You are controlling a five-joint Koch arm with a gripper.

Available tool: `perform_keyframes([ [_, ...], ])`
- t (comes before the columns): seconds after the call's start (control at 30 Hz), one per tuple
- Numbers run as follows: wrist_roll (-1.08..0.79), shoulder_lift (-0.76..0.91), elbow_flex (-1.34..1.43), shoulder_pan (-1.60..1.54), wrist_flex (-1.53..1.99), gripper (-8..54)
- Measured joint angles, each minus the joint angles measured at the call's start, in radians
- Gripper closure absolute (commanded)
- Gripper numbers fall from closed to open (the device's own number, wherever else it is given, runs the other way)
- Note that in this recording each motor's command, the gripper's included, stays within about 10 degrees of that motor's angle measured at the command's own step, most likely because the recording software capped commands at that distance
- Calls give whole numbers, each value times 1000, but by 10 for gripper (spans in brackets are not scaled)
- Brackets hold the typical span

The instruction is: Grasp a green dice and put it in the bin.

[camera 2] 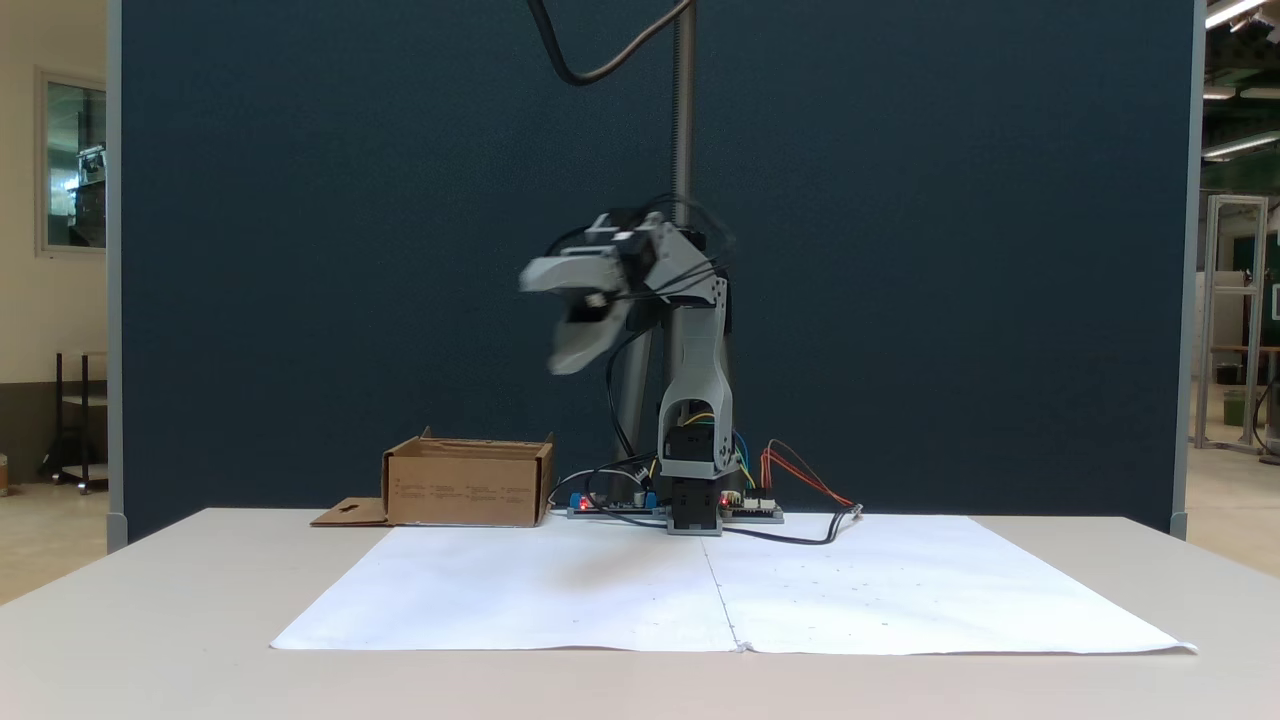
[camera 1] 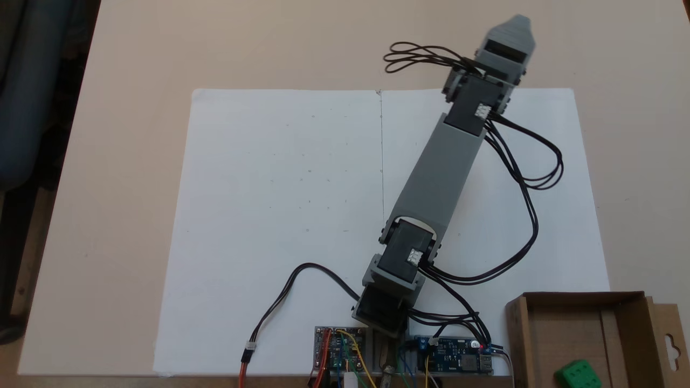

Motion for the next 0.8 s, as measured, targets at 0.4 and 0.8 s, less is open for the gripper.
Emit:
perform_keyframes([
  [0.4,0,353,572,-396,-146,18],
  [0.8,-2,526,911,-393,-552,13],
])
